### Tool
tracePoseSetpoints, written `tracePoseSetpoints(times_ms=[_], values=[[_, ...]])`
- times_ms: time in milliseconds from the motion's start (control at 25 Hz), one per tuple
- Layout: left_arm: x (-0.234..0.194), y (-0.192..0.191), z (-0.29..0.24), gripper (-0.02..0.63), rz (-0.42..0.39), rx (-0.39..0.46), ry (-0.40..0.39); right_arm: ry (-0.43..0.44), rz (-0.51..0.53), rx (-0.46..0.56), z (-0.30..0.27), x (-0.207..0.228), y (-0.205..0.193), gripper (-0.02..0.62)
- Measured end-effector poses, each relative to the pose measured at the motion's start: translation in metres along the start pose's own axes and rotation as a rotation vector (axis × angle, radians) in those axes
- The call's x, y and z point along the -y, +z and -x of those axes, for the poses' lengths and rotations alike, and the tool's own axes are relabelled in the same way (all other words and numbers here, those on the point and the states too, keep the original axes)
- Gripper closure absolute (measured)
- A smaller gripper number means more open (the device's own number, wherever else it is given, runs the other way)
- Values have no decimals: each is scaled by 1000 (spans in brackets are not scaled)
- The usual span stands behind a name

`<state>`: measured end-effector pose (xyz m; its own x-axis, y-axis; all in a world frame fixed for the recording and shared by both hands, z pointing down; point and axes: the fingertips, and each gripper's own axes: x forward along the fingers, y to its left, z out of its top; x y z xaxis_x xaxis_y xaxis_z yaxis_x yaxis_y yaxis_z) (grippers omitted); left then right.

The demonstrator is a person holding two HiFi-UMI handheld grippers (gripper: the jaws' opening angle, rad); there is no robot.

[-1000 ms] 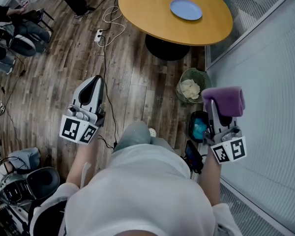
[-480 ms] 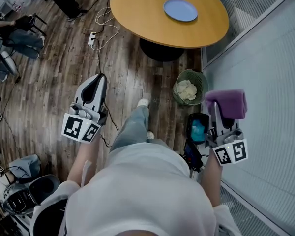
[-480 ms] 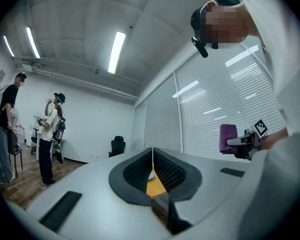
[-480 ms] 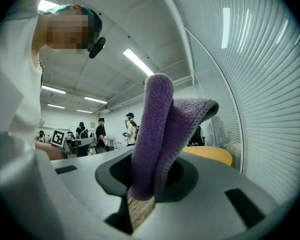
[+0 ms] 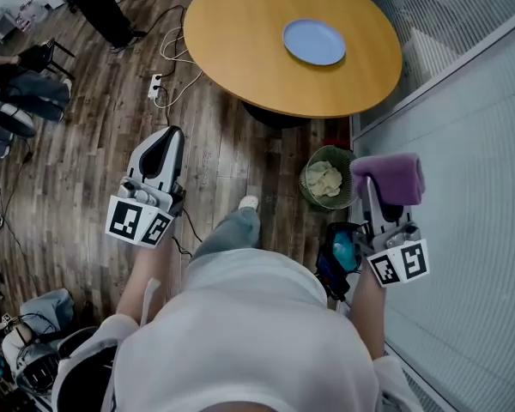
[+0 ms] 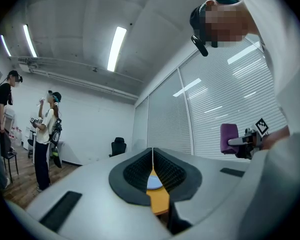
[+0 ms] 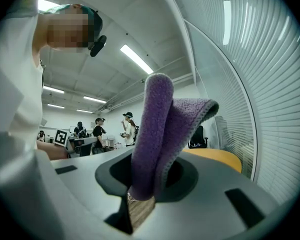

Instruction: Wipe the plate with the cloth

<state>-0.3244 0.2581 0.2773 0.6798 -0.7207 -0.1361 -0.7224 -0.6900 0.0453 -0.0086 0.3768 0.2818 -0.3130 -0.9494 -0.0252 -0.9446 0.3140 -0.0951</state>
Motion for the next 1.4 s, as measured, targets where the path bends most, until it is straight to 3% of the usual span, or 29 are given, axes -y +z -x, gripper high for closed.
tracePoseSetpoints(times_ms=[680, 920, 1400], values=[[-91, -17, -162, 586, 10, -14, -106, -63, 1, 13, -145, 71, 5, 508], [-101, -23, -182, 586, 12, -31, -139, -94, -12, 14, -160, 79, 3, 508], [-109, -44, -209, 586, 36, -76, -109, -92, -37, -24, -182, 112, -7, 508]])
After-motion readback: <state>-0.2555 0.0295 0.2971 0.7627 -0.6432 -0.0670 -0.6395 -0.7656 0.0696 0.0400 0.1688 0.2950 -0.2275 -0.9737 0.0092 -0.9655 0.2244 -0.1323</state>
